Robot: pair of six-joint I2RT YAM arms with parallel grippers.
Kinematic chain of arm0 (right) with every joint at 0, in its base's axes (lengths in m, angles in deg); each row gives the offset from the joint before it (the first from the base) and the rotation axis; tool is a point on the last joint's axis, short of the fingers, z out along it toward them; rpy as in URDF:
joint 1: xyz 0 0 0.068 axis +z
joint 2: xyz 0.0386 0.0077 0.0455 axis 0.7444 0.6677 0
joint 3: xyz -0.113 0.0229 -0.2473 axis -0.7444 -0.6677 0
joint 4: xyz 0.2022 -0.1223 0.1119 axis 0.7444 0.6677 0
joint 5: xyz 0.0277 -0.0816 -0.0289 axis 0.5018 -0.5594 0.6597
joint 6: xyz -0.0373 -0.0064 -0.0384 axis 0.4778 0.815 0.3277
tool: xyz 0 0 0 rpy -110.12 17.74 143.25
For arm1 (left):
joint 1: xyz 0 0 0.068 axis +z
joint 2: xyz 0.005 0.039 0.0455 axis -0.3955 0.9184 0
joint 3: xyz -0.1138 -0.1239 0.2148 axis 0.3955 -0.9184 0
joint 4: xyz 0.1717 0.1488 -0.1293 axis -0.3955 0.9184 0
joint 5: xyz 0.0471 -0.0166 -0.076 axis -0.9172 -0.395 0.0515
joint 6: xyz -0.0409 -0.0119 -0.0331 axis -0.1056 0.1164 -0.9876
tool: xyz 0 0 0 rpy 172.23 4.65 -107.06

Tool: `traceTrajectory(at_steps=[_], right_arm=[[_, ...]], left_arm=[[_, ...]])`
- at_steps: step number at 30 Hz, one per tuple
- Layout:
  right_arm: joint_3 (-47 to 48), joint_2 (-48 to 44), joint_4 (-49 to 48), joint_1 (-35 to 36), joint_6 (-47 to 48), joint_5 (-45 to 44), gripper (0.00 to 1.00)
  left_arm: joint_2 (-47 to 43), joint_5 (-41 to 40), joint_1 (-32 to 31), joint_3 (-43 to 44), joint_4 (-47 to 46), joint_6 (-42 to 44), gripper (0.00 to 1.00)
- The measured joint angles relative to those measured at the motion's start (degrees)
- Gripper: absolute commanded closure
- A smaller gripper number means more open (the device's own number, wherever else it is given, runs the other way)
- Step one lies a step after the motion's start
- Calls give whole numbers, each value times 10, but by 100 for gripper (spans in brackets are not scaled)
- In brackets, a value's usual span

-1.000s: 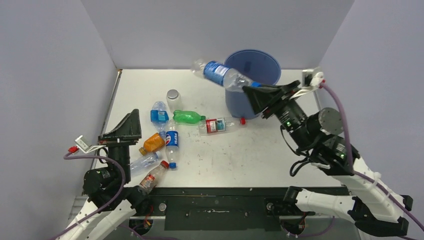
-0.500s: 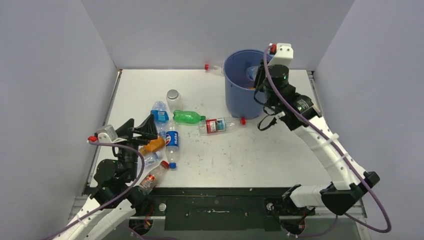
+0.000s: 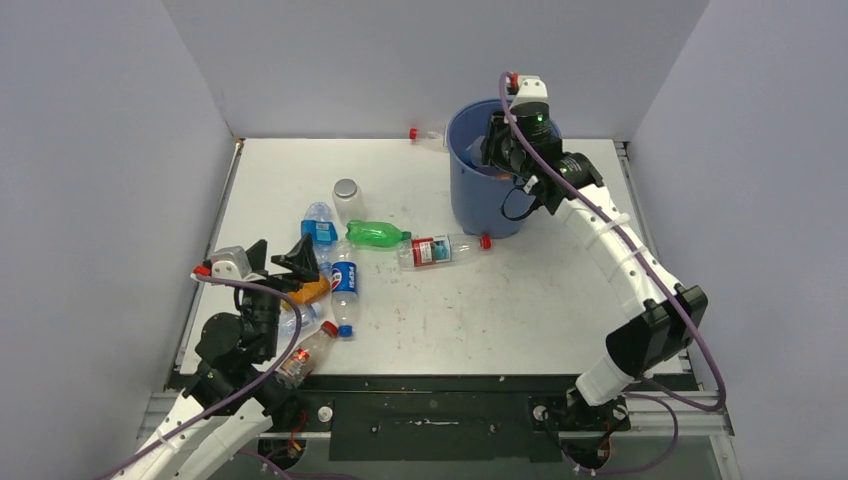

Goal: Put the plastic bottles in the bin
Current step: Place the plastic bottle in the trash bin, then pick up the plastic bottle at the center of the board.

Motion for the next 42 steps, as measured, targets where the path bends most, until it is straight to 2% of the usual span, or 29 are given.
traceTrajectory(at_steps=[10,11,14,15,17,20,28,31,35,42], right_arm=[[6,86,35,-22,2,61,94],[8,92,35,-23,2,63,86],[21,109,41,-26,2,71,42],[27,114,42,-28,1,73,33],[38,118,42,-29,-2,81,24],[52,118,43,-29,-2,87,19],[85,107,54,-29,-18,89,14],[60,60,43,-29,-29,90,12],[-48,-90,-2,-26,-38,108,11],[-322,-383,-136,-9,-72,170,10]], left_arm=[[2,48,9,0,36,-29,4],[3,50,9,0,37,-30,4],[7,58,9,0,41,-31,4],[10,62,9,0,43,-33,4],[14,67,9,0,46,-35,4],[20,75,9,0,50,-38,4],[28,83,9,0,52,-39,4],[29,84,9,0,52,-39,4],[34,86,9,0,52,-39,4],[70,103,8,1,63,-39,4]])
